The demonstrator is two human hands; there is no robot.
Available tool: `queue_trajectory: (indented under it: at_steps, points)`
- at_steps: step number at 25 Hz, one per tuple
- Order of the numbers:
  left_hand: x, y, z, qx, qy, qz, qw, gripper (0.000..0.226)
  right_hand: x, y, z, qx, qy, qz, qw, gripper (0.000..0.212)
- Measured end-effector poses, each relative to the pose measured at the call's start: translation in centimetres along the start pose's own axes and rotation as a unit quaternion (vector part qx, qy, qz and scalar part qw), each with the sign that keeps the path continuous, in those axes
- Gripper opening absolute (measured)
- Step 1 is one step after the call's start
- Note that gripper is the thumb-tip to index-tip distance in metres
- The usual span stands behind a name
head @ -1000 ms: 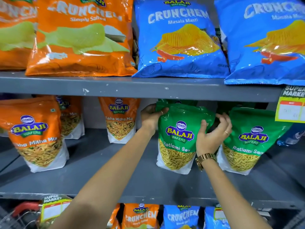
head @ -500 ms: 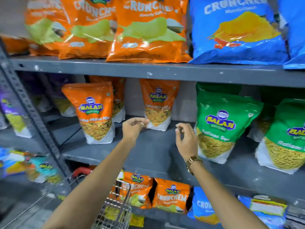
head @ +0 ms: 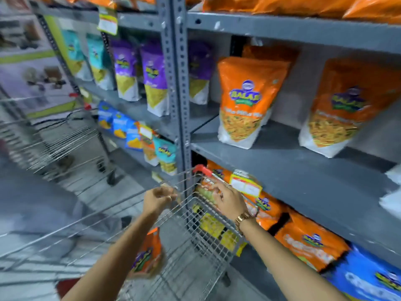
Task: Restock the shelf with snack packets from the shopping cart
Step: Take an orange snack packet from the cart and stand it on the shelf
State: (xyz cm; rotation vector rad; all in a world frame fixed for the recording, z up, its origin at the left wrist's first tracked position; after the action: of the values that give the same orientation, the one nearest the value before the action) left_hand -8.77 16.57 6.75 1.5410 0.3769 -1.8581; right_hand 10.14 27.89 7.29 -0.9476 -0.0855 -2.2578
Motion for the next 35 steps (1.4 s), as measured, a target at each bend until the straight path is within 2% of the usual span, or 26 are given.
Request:
queue_trajectory:
  at_steps: [2, 5, 9, 11, 13, 15, 18, 22, 26, 28, 30, 33, 35]
  points:
    - [3.7, 0.4, 3.4, -0.027, -0.036, 0.03, 0.999, 0.03, 2.0, -0.1, -4.0, 0.077, 0.002, 0.007, 0.997, 0.022]
    - [8.0, 1.4, 7.2, -0.043, -0.098, 0.077, 0.991, 0.016, 4.0, -0.1, -9.3, 0.181, 0.007, 0.021, 0.983, 0.025]
    - [12.7, 2.5, 10.7, 0.027, -0.188, 0.137, 0.972, 0.049, 6.1, 0.5, -14.8, 0.308, 0.071, 0.043, 0.948, 0.04]
    - [14.3, 2.7, 11.8, 0.075, -0.296, 0.141, 0.942, 0.037, 6.8, 1.1, -16.4, 0.372, 0.12, 0.064, 0.918, 0.051]
    - [15.2, 3.1, 12.4, 0.143, -0.398, 0.148, 0.894, 0.03, 6.8, 1.9, -17.6, 0.405, 0.174, 0.072, 0.895, 0.057]
    - [15.5, 3.5, 12.5, 0.171, -0.435, 0.158, 0.87, 0.029, 6.7, 2.5, -18.4, 0.391, 0.213, 0.076, 0.892, 0.052]
    - [16.0, 3.5, 12.7, 0.17, -0.442, 0.146, 0.869, 0.028, 6.6, 2.9, -19.0, 0.357, 0.246, 0.083, 0.897, 0.036]
    - [16.3, 3.4, 12.3, 0.146, -0.434, 0.118, 0.881, 0.024, 6.2, 3.3, -18.8, 0.337, 0.244, 0.087, 0.905, 0.028]
    - [15.4, 3.7, 11.7, 0.097, -0.378, 0.084, 0.917, 0.031, 5.6, 3.1, -17.1, 0.32, 0.239, 0.082, 0.913, 0.027]
    - [14.0, 3.9, 11.1, 0.042, -0.309, 0.069, 0.948, 0.026, 5.2, 2.7, -15.6, 0.293, 0.23, 0.073, 0.925, 0.023]
    - [12.2, 4.2, 10.4, -0.027, -0.157, 0.078, 0.984, 0.022, 4.8, 2.4, -13.7, 0.253, 0.162, 0.032, 0.953, 0.015]
    - [8.8, 3.8, 9.1, -0.083, 0.044, 0.085, 0.992, 0.028, 3.7, 1.9, -10.3, 0.168, 0.041, -0.028, 0.985, 0.015]
    - [5.5, 3.3, 7.8, -0.08, 0.101, 0.064, 0.99, 0.04, 3.3, 1.6, -7.2, 0.085, -0.012, -0.041, 0.995, 0.017]
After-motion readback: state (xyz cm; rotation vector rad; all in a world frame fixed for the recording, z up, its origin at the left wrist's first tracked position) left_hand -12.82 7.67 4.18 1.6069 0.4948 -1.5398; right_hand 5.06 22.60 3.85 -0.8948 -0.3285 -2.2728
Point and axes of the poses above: each hand's wrist, its own y-axis away from the middle knuckle, its own z-axis out of the back of the hand, x = y × z, the point moved 2 cm from there along -y, towards the middle knuckle, and after that the axes turned 4 degrees about -y, right-handed, at the moved point
